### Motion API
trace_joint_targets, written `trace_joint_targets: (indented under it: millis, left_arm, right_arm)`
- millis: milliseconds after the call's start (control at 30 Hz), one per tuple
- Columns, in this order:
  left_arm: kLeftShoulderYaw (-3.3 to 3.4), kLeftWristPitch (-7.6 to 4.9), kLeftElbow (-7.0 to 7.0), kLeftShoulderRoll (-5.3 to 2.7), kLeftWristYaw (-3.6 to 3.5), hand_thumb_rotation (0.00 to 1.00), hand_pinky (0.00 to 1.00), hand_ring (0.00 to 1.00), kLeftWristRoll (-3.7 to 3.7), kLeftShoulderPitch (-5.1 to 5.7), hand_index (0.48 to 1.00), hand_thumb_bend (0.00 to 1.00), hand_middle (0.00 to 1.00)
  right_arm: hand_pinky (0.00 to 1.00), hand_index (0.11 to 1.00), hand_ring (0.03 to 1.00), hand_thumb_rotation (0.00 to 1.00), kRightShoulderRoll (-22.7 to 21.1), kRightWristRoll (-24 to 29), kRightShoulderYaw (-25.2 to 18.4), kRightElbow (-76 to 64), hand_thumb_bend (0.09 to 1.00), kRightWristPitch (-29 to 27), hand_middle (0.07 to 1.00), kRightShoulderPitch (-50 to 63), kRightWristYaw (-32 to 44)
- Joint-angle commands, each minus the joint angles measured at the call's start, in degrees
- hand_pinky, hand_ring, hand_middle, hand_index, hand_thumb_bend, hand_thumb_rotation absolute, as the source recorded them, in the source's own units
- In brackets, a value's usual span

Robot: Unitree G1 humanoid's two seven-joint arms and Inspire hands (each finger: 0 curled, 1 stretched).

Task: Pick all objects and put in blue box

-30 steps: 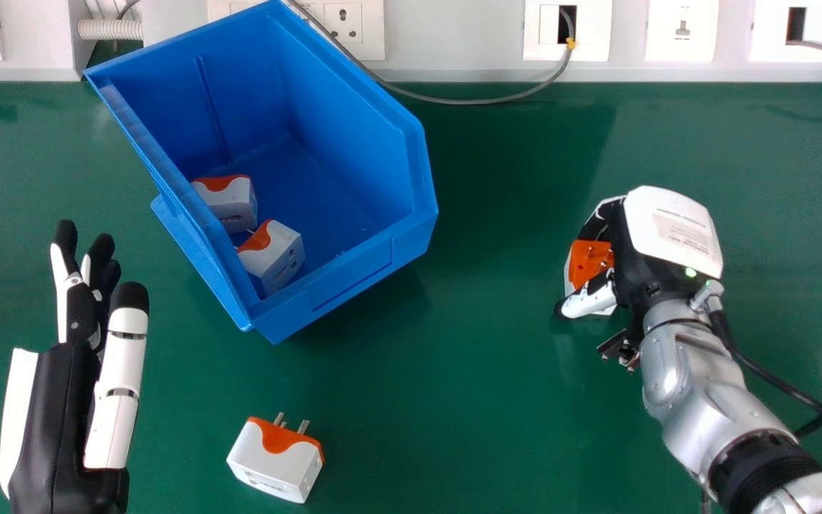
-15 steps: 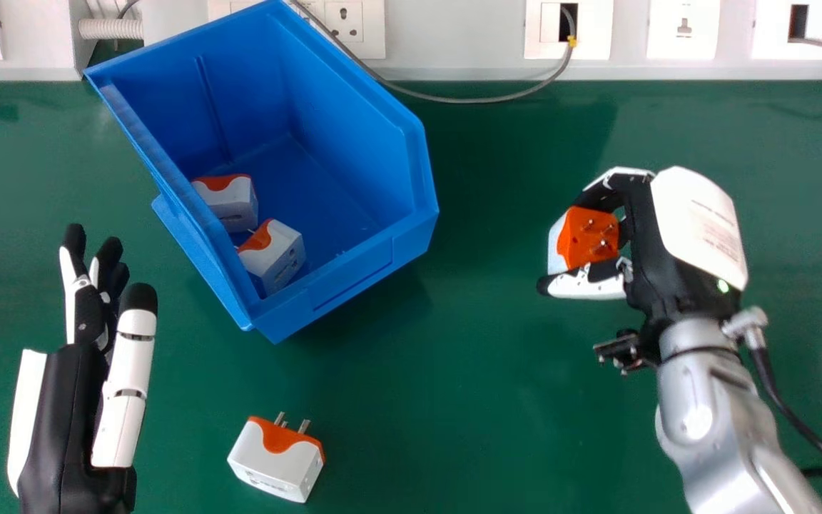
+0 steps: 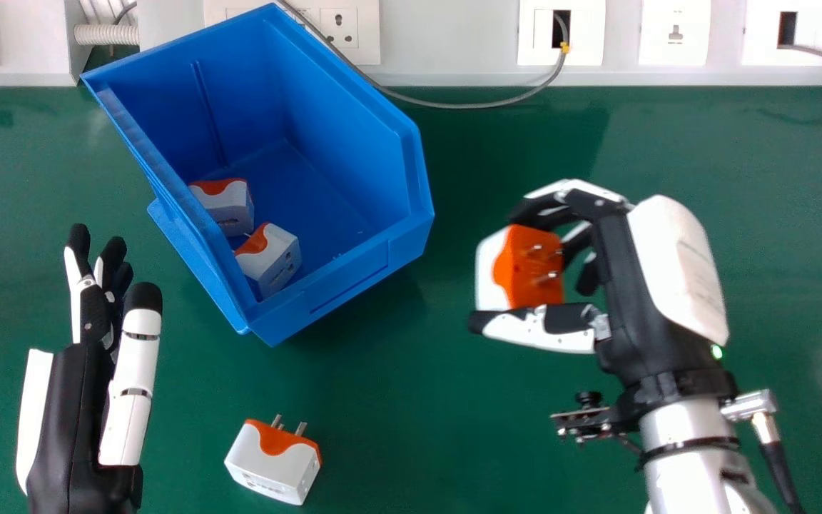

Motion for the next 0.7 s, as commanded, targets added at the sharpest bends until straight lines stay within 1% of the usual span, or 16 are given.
trace_joint_targets:
  millis: [0,67,133,233,267,367,433,500,567,600,633,667]
  left_arm:
    - [-0.21,-1.25,-1.00,-0.10,0.39,0.91,1.00,1.00,0.57,0.16,1.000,0.40,1.00]
    - [-0.31,-1.31,-1.01,-0.09,0.50,0.91,1.00,1.00,0.70,0.24,1.000,0.41,1.00]
    - [-0.42,-1.28,-1.18,-0.12,0.70,0.91,1.00,1.00,1.03,0.35,1.000,0.41,1.00]
    - [-0.62,-1.37,-1.42,-0.14,0.62,0.92,1.00,1.00,0.80,0.48,1.000,0.41,1.00]
    - [-0.69,-1.27,-1.58,-0.16,0.54,0.92,1.00,1.00,0.65,0.56,1.000,0.41,1.00]
    - [-0.80,-1.07,-1.94,-0.29,0.51,0.91,1.00,1.00,0.49,0.82,1.000,0.41,1.00]
    - [-0.80,-0.91,-2.05,-0.27,0.45,0.91,1.00,1.00,0.36,0.92,1.000,0.42,1.00]
    - [-0.83,-1.26,-2.01,-0.33,0.61,0.92,1.00,1.00,0.72,1.23,1.000,0.40,1.00]
    - [-0.88,-1.42,-1.98,-0.47,0.68,0.93,1.00,1.00,0.65,1.51,1.000,0.40,1.00]
    - [-0.88,-1.42,-1.98,-0.46,0.72,0.93,1.00,1.00,0.77,1.63,1.000,0.40,1.00]
    - [-0.90,-1.40,-1.99,-0.47,0.67,0.93,1.00,1.00,0.65,1.72,1.000,0.41,1.00]
    - [-0.91,-1.40,-2.10,-0.53,0.80,0.92,1.00,1.00,0.83,1.92,1.000,0.42,1.00]
  right_arm:
    - [0.26,0.577,0.389,0.00,1.2,-1.7,0.9,-1.9,0.478,-2.7,0.484,-1.3,-0.9]
    - [0.26,0.569,0.386,0.00,2.0,-1.9,1.7,-1.0,0.479,-4.6,0.486,-2.5,-1.1]
    - [0.26,0.574,0.390,0.00,3.3,-2.4,2.5,0.0,0.478,-5.3,0.489,-4.1,-0.7]
    - [0.27,0.571,0.390,0.00,5.1,-3.2,3.9,2.0,0.480,-5.5,0.483,-7.9,0.5]
    - [0.27,0.569,0.390,0.00,5.7,-3.2,4.2,3.2,0.481,-5.8,0.480,-9.5,0.7]
    - [0.27,0.553,0.392,0.00,7.7,-2.7,4.5,7.5,0.484,-5.9,0.489,-14.4,0.9]
    - [0.28,0.548,0.394,0.00,8.6,-2.2,4.5,11.9,0.485,-7.4,0.496,-18.2,0.0]
    - [0.29,0.538,0.411,0.00,9.6,-2.2,4.4,17.7,0.487,-9.0,0.520,-22.7,-1.6]
    - [0.28,0.532,0.421,0.00,10.4,-2.6,4.5,22.6,0.485,-9.0,0.541,-26.6,-1.8]
    - [0.27,0.533,0.422,0.00,10.8,-3.2,4.6,25.1,0.483,-9.2,0.545,-28.4,-2.9]
    - [0.27,0.530,0.425,0.00,11.0,-4.0,4.9,27.7,0.483,-9.4,0.551,-30.3,-4.0]
    - [0.27,0.530,0.425,0.00,11.3,-4.1,5.0,30.5,0.483,-10.1,0.553,-32.2,-5.1]
